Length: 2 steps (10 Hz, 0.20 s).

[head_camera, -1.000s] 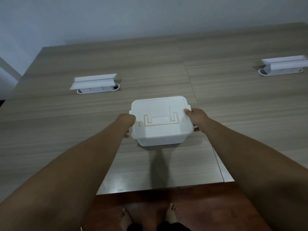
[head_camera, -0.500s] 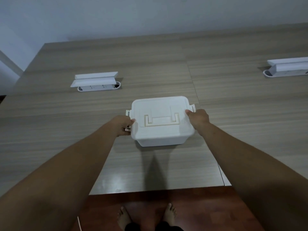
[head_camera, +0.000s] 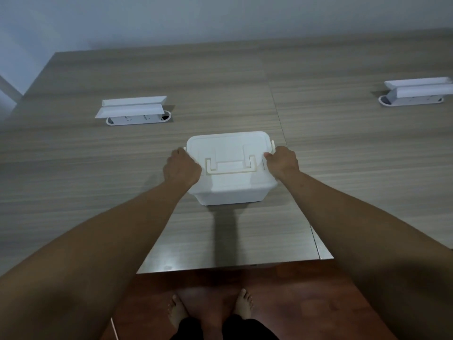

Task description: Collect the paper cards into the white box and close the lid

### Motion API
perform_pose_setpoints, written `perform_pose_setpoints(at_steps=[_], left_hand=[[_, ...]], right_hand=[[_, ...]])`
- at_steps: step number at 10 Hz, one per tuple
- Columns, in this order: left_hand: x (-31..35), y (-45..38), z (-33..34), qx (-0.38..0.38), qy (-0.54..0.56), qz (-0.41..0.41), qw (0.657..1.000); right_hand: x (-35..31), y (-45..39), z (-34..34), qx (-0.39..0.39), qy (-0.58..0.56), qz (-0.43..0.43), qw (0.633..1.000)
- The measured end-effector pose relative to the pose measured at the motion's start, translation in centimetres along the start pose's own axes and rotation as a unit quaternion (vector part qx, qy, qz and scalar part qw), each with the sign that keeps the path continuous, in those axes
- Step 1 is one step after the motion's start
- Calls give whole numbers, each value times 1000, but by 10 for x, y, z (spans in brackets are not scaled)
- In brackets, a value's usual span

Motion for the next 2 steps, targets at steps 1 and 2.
perform_pose_setpoints(at_steps=[1, 2], left_hand=[[35, 3, 0, 35, -36, 106, 993], [58, 4, 23, -7, -95, 178, 979]], right_hand=[[-16, 6, -21, 16, -28, -61, 998], [-35, 28, -62, 65, -151, -102, 981]])
Point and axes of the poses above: each hand's wrist, its own y-axis away from the middle knuckle, its own z-axis out of the palm, x = y × z, the point moved 10 cm from there along -y, towards the middle knuckle
